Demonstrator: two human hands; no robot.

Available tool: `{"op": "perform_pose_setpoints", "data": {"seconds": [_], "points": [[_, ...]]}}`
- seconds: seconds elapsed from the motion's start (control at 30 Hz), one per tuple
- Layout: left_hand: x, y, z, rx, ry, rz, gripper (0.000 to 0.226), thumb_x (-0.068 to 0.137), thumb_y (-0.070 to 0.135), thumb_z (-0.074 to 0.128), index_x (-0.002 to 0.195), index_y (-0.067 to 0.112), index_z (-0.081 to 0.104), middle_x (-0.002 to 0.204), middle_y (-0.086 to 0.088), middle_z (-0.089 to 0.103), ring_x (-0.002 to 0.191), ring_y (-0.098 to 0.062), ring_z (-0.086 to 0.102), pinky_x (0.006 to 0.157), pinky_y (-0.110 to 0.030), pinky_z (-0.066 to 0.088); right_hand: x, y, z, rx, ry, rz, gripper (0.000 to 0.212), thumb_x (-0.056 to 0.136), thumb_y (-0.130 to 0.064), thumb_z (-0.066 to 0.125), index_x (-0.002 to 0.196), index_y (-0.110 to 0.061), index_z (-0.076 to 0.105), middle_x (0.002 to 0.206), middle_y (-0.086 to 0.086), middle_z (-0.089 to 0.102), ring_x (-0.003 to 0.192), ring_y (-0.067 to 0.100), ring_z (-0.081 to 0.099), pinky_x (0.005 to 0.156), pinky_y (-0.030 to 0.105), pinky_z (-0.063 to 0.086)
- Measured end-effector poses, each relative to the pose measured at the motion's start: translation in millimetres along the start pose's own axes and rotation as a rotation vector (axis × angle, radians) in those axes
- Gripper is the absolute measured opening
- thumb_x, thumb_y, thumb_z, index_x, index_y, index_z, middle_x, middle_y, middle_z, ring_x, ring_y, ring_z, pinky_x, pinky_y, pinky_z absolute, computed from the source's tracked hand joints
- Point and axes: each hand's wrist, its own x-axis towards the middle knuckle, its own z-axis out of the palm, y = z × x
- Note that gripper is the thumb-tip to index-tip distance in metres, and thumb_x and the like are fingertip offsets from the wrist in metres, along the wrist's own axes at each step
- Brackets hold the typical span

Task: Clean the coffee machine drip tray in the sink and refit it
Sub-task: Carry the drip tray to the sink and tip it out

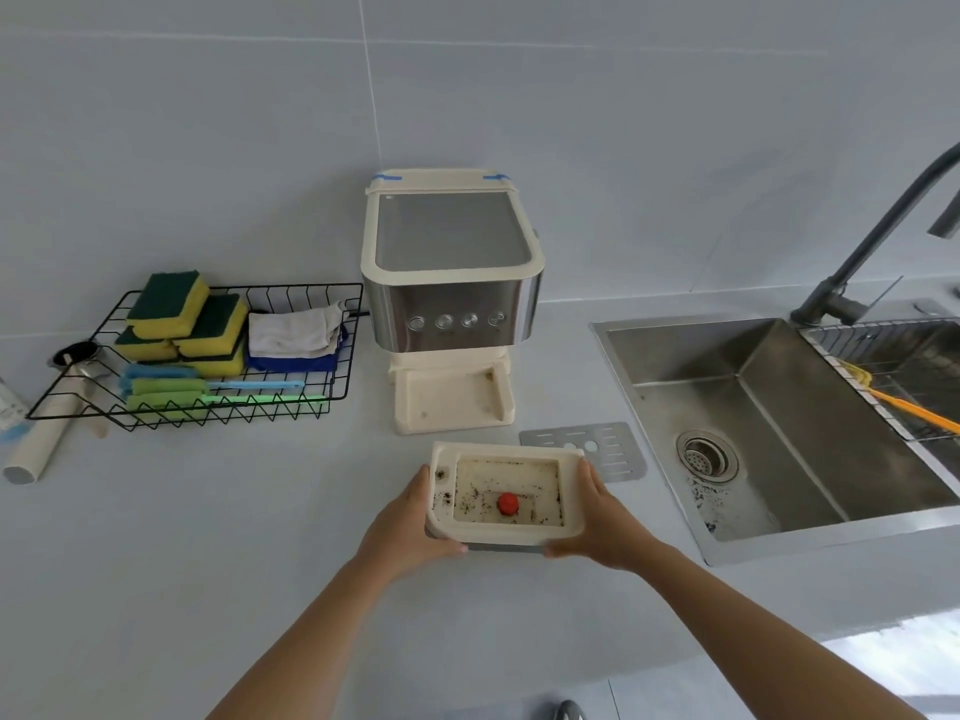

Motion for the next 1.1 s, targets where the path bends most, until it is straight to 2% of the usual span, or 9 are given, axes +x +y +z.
{"op": "perform_pose_setpoints", "data": {"seconds": [0.1,0.2,0.33,0.6,0.7,0.83,0.97,1.1], "points": [[9.9,10.8,4.5,0.007,-0.009,0.009,0.09,0.059,0.037,0.082,0.132,0.027,0.029,0.121,0.011,0.057,0.102,-0.01,0.058,0.083,-0.028,0.052,-1.1,4.8,-13.0,0.002,0.006,0.004,0.121,0.062,-0.026,0.083,0.143,-0.014,-0.007,0.142,-0.001,0.025,0.106,0.011,0.045,0.078,0.018,0.046],[20.8,23.4,10.6,0.014,-0.02,0.019,0.093,0.059,0.038,0.081,0.134,0.027,0.028,0.123,0.012,0.056,0.104,-0.011,0.058,0.085,-0.03,0.052,0.0,18.0,-25.3,0.016,0.008,0.031,0.12,0.063,-0.025,0.083,0.143,-0.013,-0.006,0.135,-0.003,0.033,0.101,0.01,0.046,0.072,0.016,0.044],[37.6,44.8,23.8,0.01,-0.029,0.032,0.092,0.058,0.04,0.081,0.134,0.028,0.029,0.123,0.012,0.057,0.105,-0.01,0.058,0.086,-0.031,0.052,2.2,36.8,-47.6,0.01,0.021,0.046,0.118,0.062,-0.027,0.083,0.143,-0.013,-0.002,0.134,-0.004,0.035,0.103,0.01,0.046,0.078,0.017,0.041],[76.3,106.8,68.1,0.019,-0.028,0.027,0.094,0.06,0.039,0.08,0.136,0.029,0.025,0.125,0.011,0.055,0.107,-0.011,0.057,0.088,-0.033,0.052,6.7,95.3,-109.7,-0.001,0.034,0.038,0.119,0.058,-0.029,0.085,0.143,-0.013,0.003,0.131,-0.004,0.04,0.105,0.012,0.049,0.081,0.022,0.048],[93.5,137.2,88.9,0.006,-0.042,-0.001,0.099,0.063,0.038,0.079,0.141,0.025,0.019,0.124,0.01,0.049,0.112,-0.013,0.054,0.091,-0.031,0.05,10.0,122.3,-139.9,0.005,0.022,0.041,0.118,0.055,-0.031,0.085,0.141,-0.017,0.005,0.13,-0.003,0.041,0.104,0.013,0.053,0.077,0.023,0.053],[118.8,178.7,118.1,-0.02,-0.036,0.005,0.09,0.061,0.037,0.081,0.133,0.026,0.028,0.123,0.011,0.053,0.109,-0.014,0.059,0.089,-0.036,0.052,15.0,159.2,-182.7,-0.016,0.01,0.039,0.116,0.055,-0.026,0.085,0.141,-0.019,0.006,0.134,-0.006,0.036,0.097,0.009,0.053,0.065,0.018,0.056],[141.1,220.1,145.3,-0.039,-0.018,0.013,0.088,0.061,0.036,0.08,0.133,0.03,0.03,0.124,0.011,0.056,0.106,-0.011,0.058,0.087,-0.038,0.054,21.6,200.6,-222.6,-0.008,0.002,0.049,0.118,0.048,-0.029,0.086,0.14,-0.022,0.013,0.129,-0.002,0.044,0.101,0.016,0.059,0.074,0.032,0.06],[159.6,257.1,167.5,-0.054,-0.013,0.007,0.095,0.065,0.032,0.079,0.141,0.031,0.021,0.13,0.011,0.052,0.114,-0.011,0.053,0.093,-0.034,0.05,26.9,232.9,-258.1,0.042,-0.027,0.047,0.115,0.046,-0.034,0.085,0.138,-0.024,0.016,0.123,-0.005,0.05,0.107,0.015,0.057,0.079,0.034,0.058]]}}
